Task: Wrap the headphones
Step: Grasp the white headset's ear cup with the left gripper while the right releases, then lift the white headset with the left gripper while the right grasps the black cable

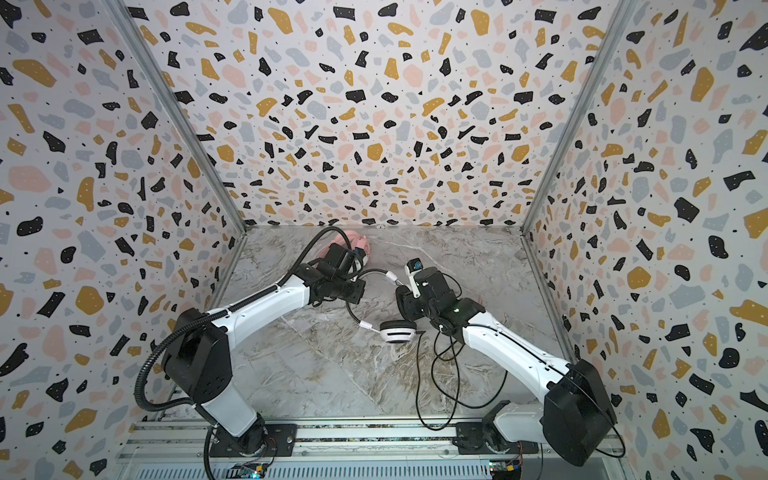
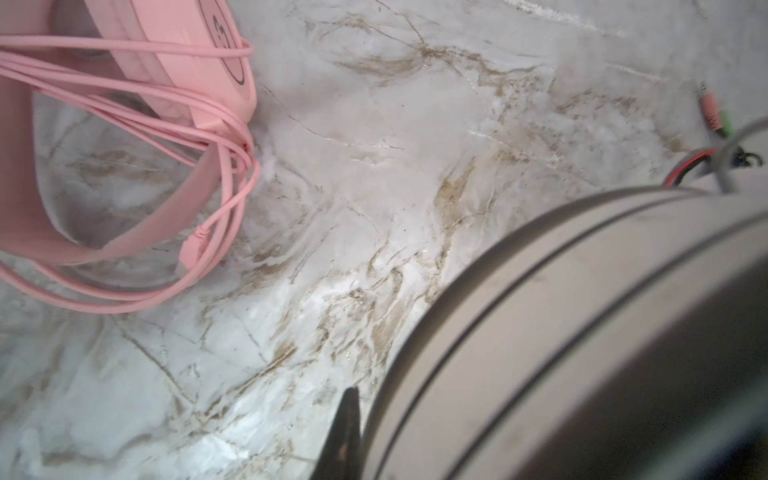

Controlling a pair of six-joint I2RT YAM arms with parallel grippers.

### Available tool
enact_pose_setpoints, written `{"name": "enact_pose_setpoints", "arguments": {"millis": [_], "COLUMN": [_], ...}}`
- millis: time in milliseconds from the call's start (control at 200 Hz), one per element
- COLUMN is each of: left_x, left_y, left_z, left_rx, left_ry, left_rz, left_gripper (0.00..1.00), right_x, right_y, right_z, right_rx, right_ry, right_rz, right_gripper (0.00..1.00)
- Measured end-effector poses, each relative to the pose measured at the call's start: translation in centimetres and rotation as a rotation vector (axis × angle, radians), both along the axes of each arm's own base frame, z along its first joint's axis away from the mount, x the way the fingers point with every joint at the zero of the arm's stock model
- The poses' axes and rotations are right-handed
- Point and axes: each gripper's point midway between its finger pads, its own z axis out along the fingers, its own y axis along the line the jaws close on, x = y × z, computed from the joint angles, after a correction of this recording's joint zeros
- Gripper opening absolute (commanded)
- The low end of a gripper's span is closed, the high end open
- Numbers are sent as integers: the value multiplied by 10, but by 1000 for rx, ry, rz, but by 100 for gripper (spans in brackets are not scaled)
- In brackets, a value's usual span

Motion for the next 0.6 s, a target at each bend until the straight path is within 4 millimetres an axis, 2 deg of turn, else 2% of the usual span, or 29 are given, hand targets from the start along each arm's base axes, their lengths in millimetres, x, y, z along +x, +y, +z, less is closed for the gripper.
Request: {"name": "enact_pose_setpoints", "arguments": {"millis": [70, 125, 230, 325, 400, 481, 536, 596], "left_x": [-3, -2, 5, 11, 18, 24, 30, 36], "left_y": [3, 6, 14, 28, 42, 57, 66, 76], "left_z": [-3, -5, -7, -8, -6, 1, 8, 18], "left_rx": [15, 16, 4, -21, -43, -80, -117, -165], "left_ry": [13, 16, 15, 31, 28, 24, 11, -9], "left_rz": [-2, 5, 29, 59, 100, 141, 169, 201], "left_gripper": [0, 0, 0, 0, 0, 0, 0, 0], "right_x": [-3, -4, -8, -12, -11, -8, -9, -9], "right_y": [3, 7, 12, 11, -1, -25, -39, -52], "right_z": [0, 2, 12, 37, 62, 81, 80, 63], "right_rx": [4, 20, 66, 130, 190, 255, 278, 281], "right_ry": [5, 5, 1, -42, -99, -164, -183, -164], "right_rz": [13, 27, 54, 72, 60, 16, -4, -28], "right_gripper": [59, 66, 74, 76, 77, 78, 79, 78]}}
